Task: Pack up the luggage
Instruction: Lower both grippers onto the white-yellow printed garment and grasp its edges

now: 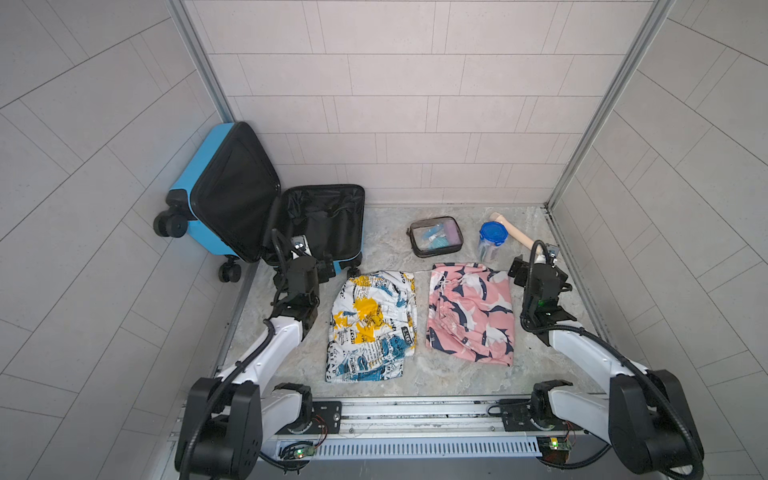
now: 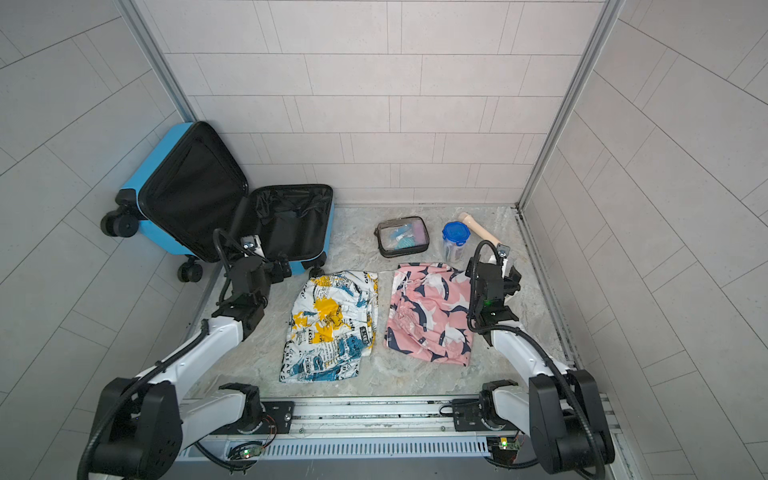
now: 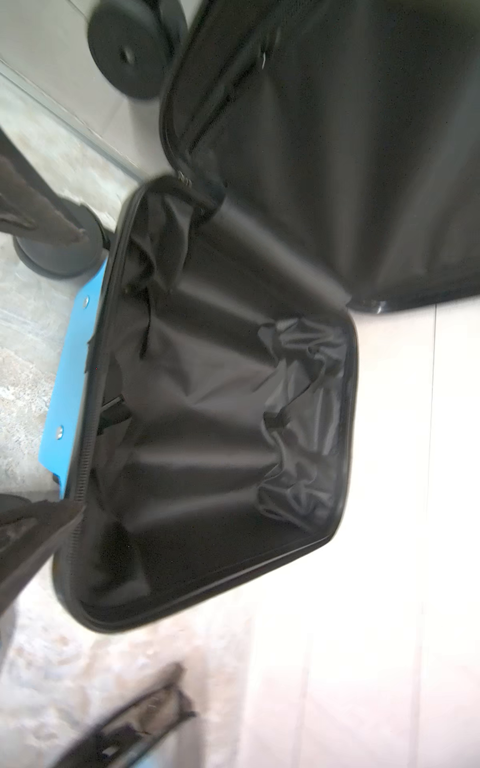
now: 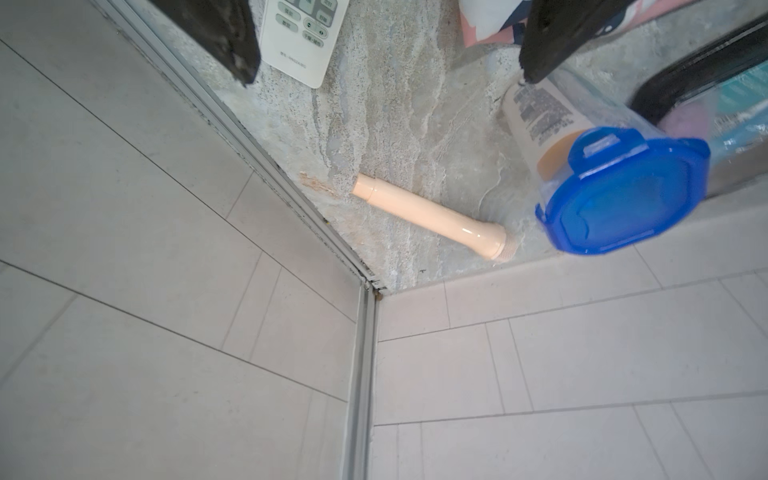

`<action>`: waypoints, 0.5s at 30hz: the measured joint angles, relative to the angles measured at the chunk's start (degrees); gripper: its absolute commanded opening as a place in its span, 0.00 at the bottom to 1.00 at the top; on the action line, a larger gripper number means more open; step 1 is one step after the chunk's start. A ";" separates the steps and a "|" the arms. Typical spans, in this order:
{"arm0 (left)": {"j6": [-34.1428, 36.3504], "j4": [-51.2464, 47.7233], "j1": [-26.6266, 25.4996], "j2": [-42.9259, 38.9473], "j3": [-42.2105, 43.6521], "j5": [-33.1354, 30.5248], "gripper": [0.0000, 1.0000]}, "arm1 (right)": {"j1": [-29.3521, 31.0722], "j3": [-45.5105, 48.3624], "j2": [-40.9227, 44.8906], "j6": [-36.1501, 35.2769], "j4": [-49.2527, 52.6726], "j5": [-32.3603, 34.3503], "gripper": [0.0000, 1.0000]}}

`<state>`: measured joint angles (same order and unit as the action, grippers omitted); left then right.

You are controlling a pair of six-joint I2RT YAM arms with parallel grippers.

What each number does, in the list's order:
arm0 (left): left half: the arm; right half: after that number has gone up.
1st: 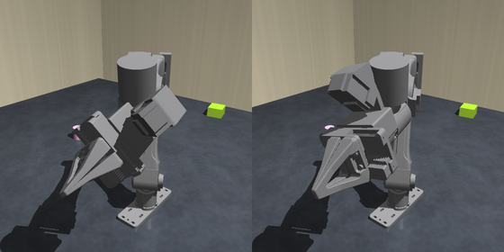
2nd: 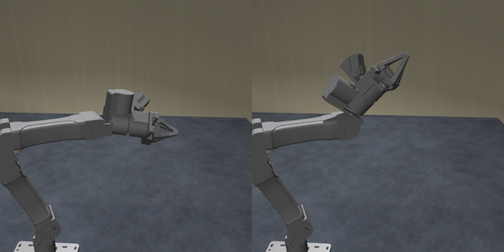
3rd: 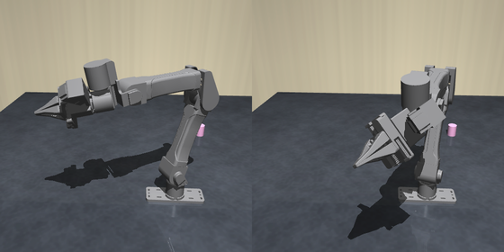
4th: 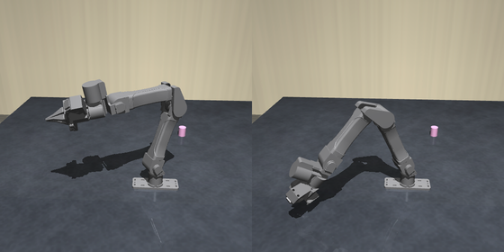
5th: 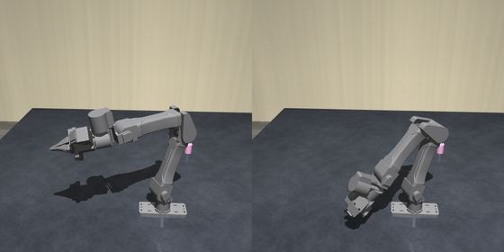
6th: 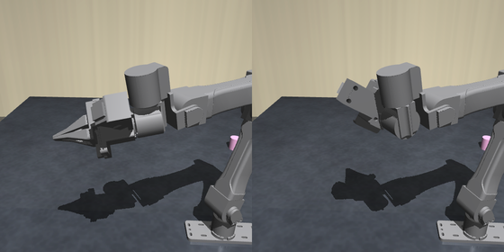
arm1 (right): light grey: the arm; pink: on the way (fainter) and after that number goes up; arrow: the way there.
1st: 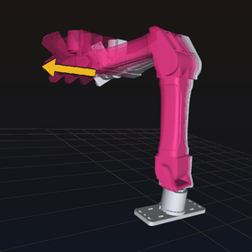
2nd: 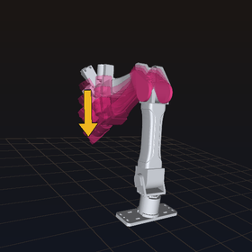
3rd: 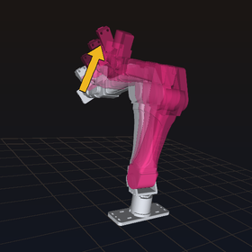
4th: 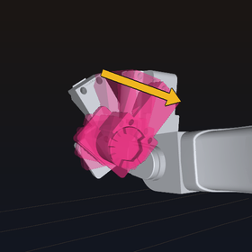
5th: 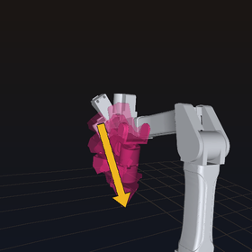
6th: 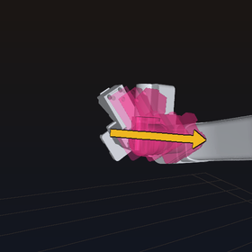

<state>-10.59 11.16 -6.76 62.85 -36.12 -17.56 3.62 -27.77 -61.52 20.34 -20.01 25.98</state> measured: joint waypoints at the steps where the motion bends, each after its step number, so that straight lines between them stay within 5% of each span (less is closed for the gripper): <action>1: -1.57 -4.02 -0.02 -1.29 -2.27 -0.42 1.00 | -0.24 -1.29 1.57 2.97 3.74 0.68 0.99; 7: -12.94 -26.53 0.00 -12.59 -8.37 2.01 1.00 | -1.11 -13.57 5.03 13.77 25.57 -2.14 0.99; 11: -18.88 -34.60 0.00 -16.24 -7.63 10.21 0.99 | -1.11 -18.05 4.42 15.63 34.45 -9.31 0.97; 15: -22.95 -37.33 0.00 -14.10 -5.11 19.37 0.86 | -1.11 -16.76 4.52 16.83 38.38 -19.04 0.88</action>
<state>-33.54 -26.17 -6.76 48.75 -41.23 1.80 2.50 -44.53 -56.99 37.17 18.37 6.94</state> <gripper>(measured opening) 0.911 0.917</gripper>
